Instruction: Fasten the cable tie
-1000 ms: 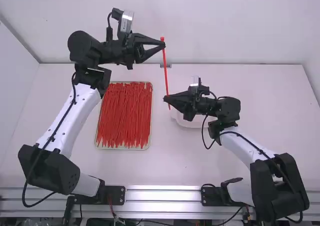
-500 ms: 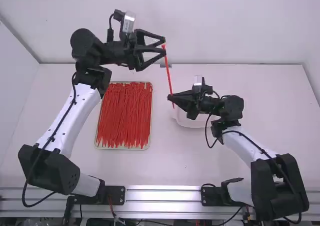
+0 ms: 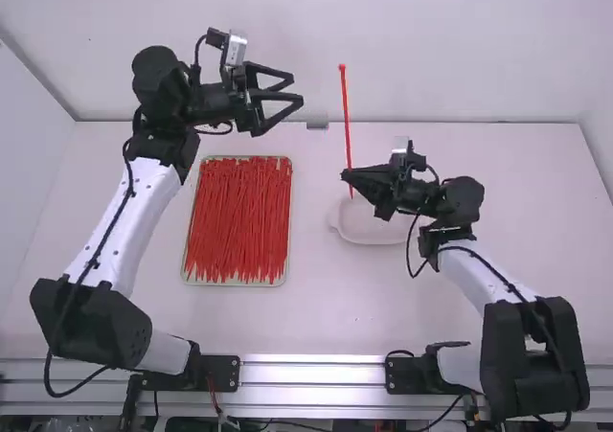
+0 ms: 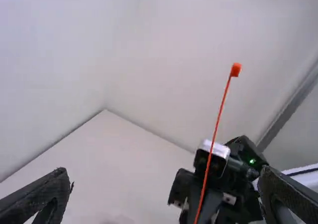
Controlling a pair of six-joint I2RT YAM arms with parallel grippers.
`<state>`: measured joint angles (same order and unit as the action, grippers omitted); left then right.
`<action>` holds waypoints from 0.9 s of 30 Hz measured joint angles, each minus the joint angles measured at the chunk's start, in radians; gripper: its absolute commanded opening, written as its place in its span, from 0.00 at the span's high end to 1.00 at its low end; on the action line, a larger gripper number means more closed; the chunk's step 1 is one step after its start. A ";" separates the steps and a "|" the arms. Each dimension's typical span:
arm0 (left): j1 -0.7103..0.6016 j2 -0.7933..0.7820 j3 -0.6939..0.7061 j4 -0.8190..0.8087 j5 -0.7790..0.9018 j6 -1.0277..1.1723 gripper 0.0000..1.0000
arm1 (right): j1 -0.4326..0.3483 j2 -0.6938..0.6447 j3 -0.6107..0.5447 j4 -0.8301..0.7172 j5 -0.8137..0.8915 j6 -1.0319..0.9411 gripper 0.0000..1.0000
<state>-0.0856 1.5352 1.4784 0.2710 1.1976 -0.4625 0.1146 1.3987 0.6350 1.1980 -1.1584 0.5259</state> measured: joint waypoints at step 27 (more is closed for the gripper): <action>0.007 0.000 0.000 -0.135 0.002 0.185 0.01 | -0.112 0.000 0.211 -0.660 0.391 -0.164 1.00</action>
<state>-0.0784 1.5352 1.4784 0.1356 1.1995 -0.2779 0.0029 1.3987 0.8455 0.5377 -0.7670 0.3622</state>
